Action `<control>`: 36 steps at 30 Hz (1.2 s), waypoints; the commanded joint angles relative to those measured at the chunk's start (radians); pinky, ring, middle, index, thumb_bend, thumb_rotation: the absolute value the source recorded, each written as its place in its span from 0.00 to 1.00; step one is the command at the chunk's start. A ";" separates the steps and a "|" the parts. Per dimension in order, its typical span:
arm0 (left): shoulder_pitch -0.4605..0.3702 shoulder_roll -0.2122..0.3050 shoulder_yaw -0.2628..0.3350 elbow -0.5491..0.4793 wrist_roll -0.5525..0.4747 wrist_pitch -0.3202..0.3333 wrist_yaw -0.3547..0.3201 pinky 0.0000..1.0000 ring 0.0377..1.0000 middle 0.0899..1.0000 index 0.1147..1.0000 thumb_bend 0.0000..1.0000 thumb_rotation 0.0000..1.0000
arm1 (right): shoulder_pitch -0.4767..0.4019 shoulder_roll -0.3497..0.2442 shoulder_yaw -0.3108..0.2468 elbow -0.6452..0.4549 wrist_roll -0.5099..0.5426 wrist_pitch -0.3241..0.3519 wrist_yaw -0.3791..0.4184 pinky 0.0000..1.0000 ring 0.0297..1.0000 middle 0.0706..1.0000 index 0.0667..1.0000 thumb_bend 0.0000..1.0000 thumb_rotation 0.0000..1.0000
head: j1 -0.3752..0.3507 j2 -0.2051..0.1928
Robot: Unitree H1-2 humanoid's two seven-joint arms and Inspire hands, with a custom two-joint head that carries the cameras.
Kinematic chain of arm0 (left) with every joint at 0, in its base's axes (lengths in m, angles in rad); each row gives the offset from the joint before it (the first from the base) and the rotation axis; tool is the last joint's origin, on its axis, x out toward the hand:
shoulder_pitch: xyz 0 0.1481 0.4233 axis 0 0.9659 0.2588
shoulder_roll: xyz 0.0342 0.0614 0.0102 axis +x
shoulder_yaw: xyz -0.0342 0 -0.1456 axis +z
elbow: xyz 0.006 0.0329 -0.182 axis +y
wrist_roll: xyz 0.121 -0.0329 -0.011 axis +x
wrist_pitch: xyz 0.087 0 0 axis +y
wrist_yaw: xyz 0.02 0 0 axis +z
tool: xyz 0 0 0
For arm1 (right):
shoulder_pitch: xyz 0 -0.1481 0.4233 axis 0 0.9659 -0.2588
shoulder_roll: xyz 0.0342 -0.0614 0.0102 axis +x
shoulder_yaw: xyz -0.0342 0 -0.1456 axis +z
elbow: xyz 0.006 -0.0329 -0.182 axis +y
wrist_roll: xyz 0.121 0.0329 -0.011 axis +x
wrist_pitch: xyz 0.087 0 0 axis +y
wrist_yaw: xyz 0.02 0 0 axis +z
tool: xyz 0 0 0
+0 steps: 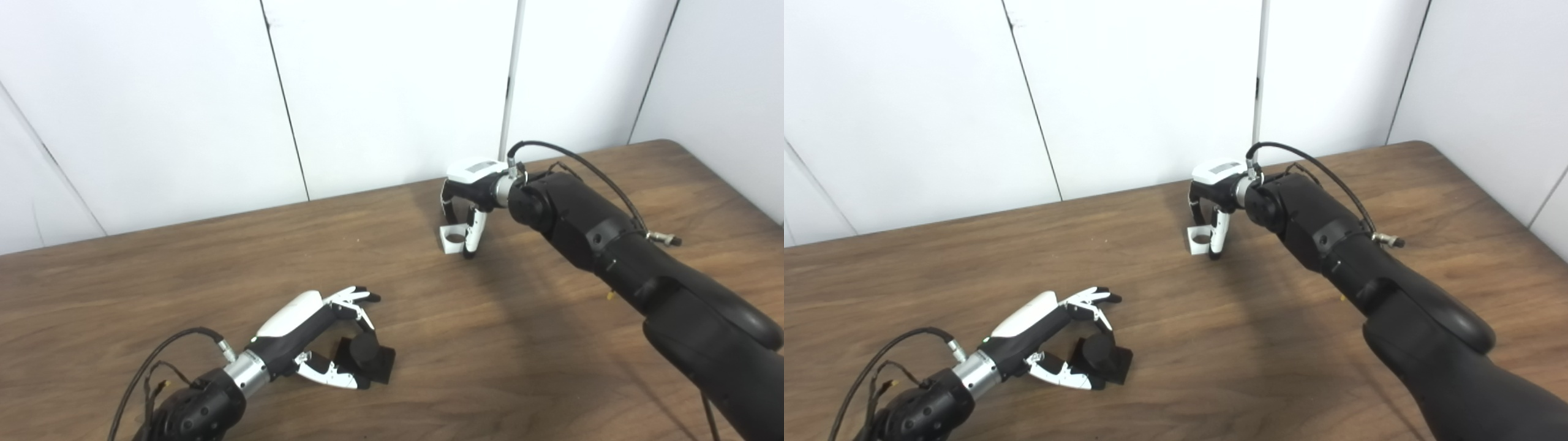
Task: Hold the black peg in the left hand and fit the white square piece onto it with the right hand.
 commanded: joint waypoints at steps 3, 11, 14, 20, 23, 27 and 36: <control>0.033 0.022 -0.025 0.029 0.050 0.057 -0.046 0.92 0.98 0.91 0.43 0.51 0.08 | 0.037 -0.001 0.003 -0.004 -0.025 -0.010 -0.050 0.88 0.87 0.81 0.45 0.51 0.15 | -0.004 0.001; 0.030 0.022 -0.027 0.032 0.049 0.056 -0.049 0.93 0.98 0.90 0.43 0.51 0.08 | 0.054 -0.026 -0.028 -0.046 -0.020 -0.022 -0.091 0.92 0.89 0.81 0.45 0.51 0.14 | -0.006 0.004; 0.029 0.022 -0.028 0.032 0.053 0.056 -0.048 0.93 0.98 0.90 0.43 0.51 0.08 | 0.060 -0.037 -0.040 -0.063 -0.015 -0.035 -0.096 0.92 0.89 0.80 0.44 0.51 0.14 | -0.006 0.005; 0.026 0.023 -0.029 0.041 0.052 0.047 -0.046 0.92 0.97 0.90 0.43 0.51 0.08 | 0.076 -0.056 -0.070 -0.131 -0.002 -0.031 -0.090 0.90 0.88 0.79 0.45 0.51 0.14 | -0.005 0.007; 0.026 0.023 -0.029 0.042 0.052 0.046 -0.044 0.92 0.97 0.90 0.43 0.51 0.08 | 0.080 -0.063 -0.087 -0.155 0.003 -0.032 -0.089 0.89 0.88 0.78 0.45 0.51 0.14 | -0.004 0.008; 0.025 0.024 -0.029 0.043 0.052 0.048 -0.045 0.92 0.97 0.90 0.43 0.51 0.08 | 0.083 -0.072 -0.103 -0.182 0.004 -0.035 -0.086 0.87 0.88 0.78 0.45 0.51 0.14 | -0.005 0.009; 0.019 0.025 -0.028 0.051 0.046 0.046 -0.047 0.92 0.98 0.90 0.43 0.51 0.08 | 0.100 -0.092 -0.151 -0.263 0.020 -0.057 -0.072 0.83 0.86 0.77 0.45 0.51 0.14 | -0.002 0.011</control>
